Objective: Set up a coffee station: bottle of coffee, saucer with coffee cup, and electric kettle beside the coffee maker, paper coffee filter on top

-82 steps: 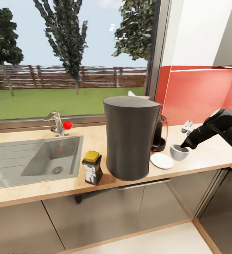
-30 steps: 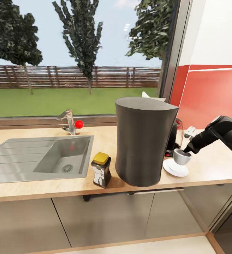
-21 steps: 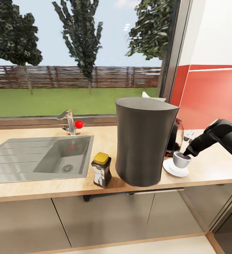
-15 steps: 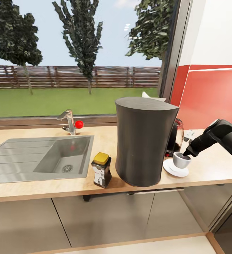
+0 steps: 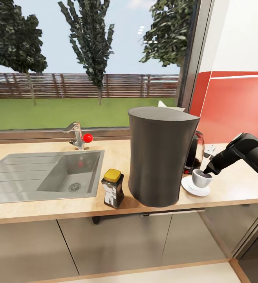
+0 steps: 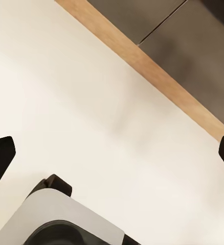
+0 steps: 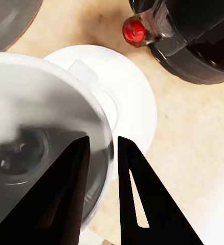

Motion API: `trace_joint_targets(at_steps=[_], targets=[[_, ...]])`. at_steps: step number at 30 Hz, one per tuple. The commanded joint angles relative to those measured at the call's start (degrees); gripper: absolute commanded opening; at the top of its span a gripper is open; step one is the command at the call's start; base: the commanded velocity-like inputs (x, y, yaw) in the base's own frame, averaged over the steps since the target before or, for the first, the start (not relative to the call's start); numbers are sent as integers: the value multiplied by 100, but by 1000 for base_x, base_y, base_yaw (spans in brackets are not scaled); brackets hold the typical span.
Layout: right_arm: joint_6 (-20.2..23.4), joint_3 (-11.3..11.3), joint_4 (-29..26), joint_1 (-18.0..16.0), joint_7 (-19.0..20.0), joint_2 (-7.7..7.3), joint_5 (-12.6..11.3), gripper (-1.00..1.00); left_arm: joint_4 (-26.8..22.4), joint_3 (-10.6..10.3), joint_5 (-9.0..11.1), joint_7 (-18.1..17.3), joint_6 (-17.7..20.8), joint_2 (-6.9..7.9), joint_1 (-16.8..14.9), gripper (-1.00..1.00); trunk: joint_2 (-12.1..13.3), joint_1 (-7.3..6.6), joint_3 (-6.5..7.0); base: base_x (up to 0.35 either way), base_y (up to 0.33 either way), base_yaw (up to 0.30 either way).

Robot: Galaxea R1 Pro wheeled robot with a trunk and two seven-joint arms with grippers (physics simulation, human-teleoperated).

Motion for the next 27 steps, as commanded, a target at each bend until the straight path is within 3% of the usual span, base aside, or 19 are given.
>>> trace_joint_targets(at_steps=[1,5,11,27], targets=[[40,9,-7,-8,55,-2,43,-100,-2,-3,47,-29,8,0,1,100,-3,0,-5,0,0,0],[2,9,-5,-8,55,-2,43,-100,-2,-7,47,-23,10,0,3,100,-3,0,-5,7,0,0],[-434,5,391,0,5,23,-153,-100,-2,-9,47,-22,9,0,2,100,-3,0,-5,60,0,0],[-487,1,520,1,-164,58,-281,-100,-2,-7,47,-13,8,0,3,100,-3,0,-5,44,0,0]])
